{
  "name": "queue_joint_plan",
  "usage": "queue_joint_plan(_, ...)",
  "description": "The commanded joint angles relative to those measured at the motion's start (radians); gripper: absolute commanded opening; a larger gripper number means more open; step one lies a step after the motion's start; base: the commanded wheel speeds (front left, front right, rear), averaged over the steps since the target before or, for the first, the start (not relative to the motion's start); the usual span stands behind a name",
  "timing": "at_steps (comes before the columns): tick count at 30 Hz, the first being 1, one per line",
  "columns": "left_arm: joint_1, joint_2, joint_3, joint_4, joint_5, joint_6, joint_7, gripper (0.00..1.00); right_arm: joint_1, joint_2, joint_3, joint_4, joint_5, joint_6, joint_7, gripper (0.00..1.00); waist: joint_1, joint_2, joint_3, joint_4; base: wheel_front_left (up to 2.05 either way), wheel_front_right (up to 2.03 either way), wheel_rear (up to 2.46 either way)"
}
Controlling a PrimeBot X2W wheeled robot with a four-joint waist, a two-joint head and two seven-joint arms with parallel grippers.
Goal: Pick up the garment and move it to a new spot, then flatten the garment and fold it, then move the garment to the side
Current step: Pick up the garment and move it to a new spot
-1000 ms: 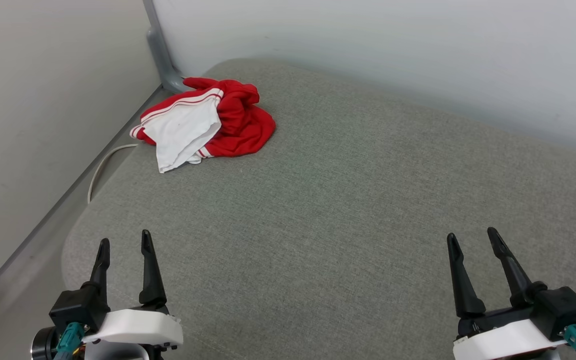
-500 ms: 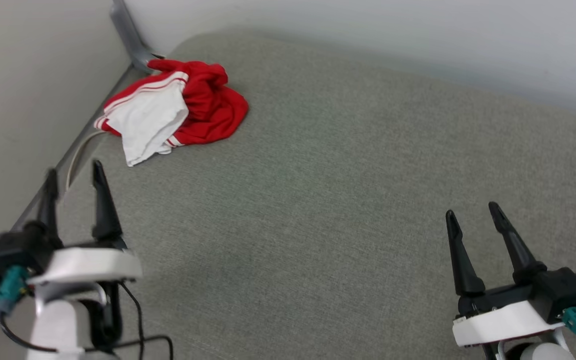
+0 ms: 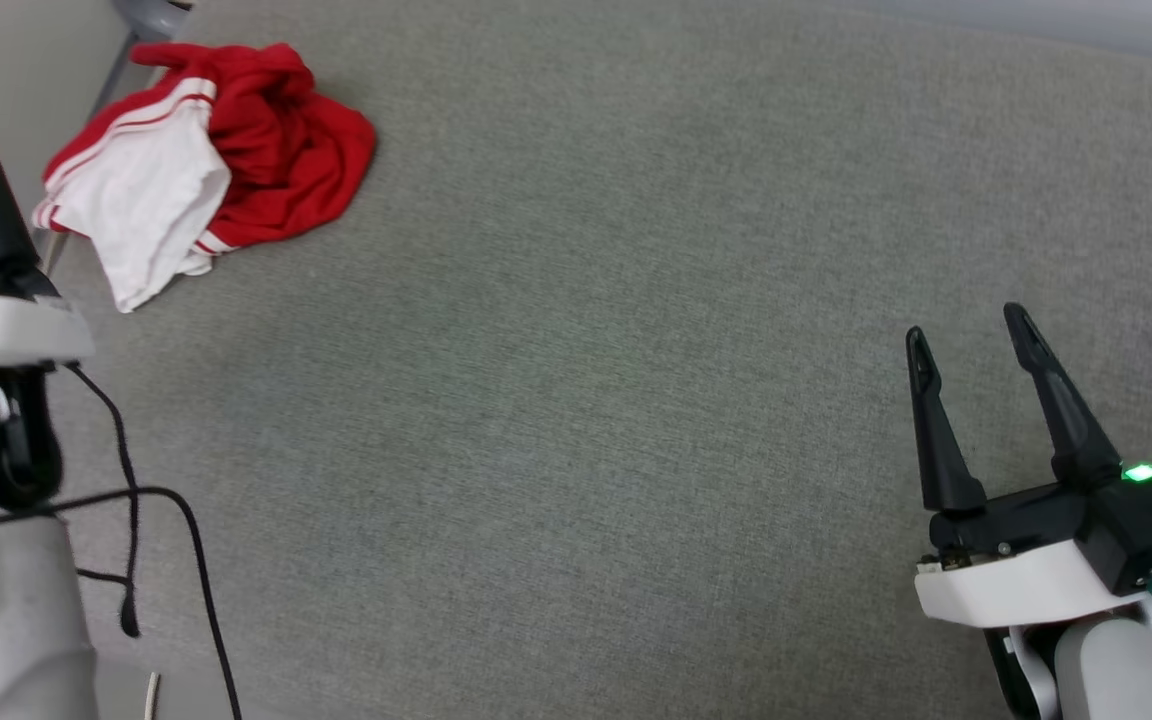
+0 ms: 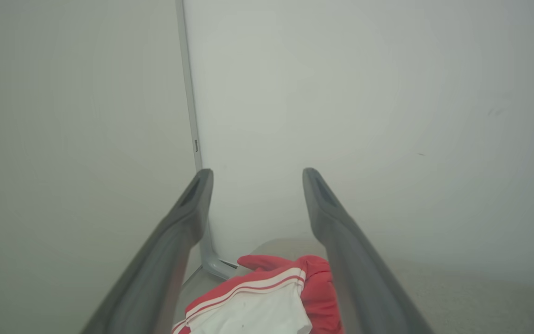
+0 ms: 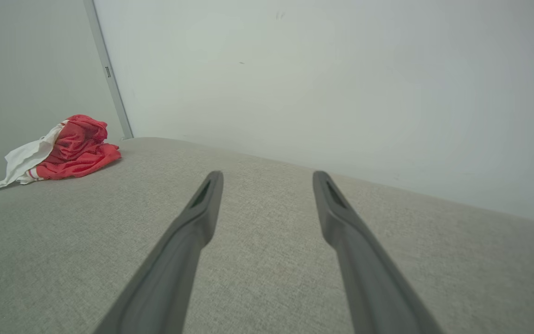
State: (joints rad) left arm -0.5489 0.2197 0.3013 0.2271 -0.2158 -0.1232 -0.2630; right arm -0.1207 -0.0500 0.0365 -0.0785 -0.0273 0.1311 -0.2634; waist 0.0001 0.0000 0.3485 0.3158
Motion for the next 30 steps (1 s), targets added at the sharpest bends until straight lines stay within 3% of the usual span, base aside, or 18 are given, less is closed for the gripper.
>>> queue_joint_plan(1, -0.042, 0.034, -0.01, 0.032, -0.015, -0.005, -0.003, 1.0, -0.024, 0.0, -0.004, -0.016, -0.009, -0.001, -0.002, 1.0, -0.0001, 0.0, 0.046, -0.027, 0.0, 0.0, 0.0)
queue_joint_plan(5, -0.123, 0.109, -0.069, 0.138, -0.1, -0.006, 0.02, 1.0, -0.039, 0.0, -0.003, -0.044, -0.029, -0.001, -0.002, 1.0, -0.0001, 0.0, 0.082, -0.036, 0.0, 0.0, 0.0)
queue_joint_plan(10, -0.207, 0.228, -0.182, 0.244, -0.258, -0.006, 0.167, 1.0, -0.058, -0.014, 0.001, -0.077, -0.04, -0.001, -0.002, 1.0, -0.0001, 0.0, 0.129, -0.046, 0.0, 0.0, 0.0)
queue_joint_plan(19, -0.287, 0.419, -0.394, 0.354, -0.514, -0.006, 0.584, 1.0, -0.084, -0.037, -0.008, -0.11, -0.053, -0.001, -0.002, 1.0, -0.0001, 0.0, 0.21, -0.062, 0.0, 0.0, 0.0)
queue_joint_plan(23, -0.323, 0.472, -0.451, 0.387, -0.566, -0.006, 0.676, 1.0, -0.098, -0.042, -0.01, -0.12, -0.054, -0.001, -0.002, 1.0, -0.0001, 0.0, 0.249, -0.073, 0.0, 0.0, 0.0)
queue_joint_plan(30, -0.36, 0.493, -0.544, 0.453, -0.622, -0.006, 0.781, 1.0, -0.119, -0.046, -0.011, -0.133, -0.055, -0.001, -0.002, 1.0, -0.0001, 0.0, 0.306, -0.093, 0.0, 0.0, 0.0)
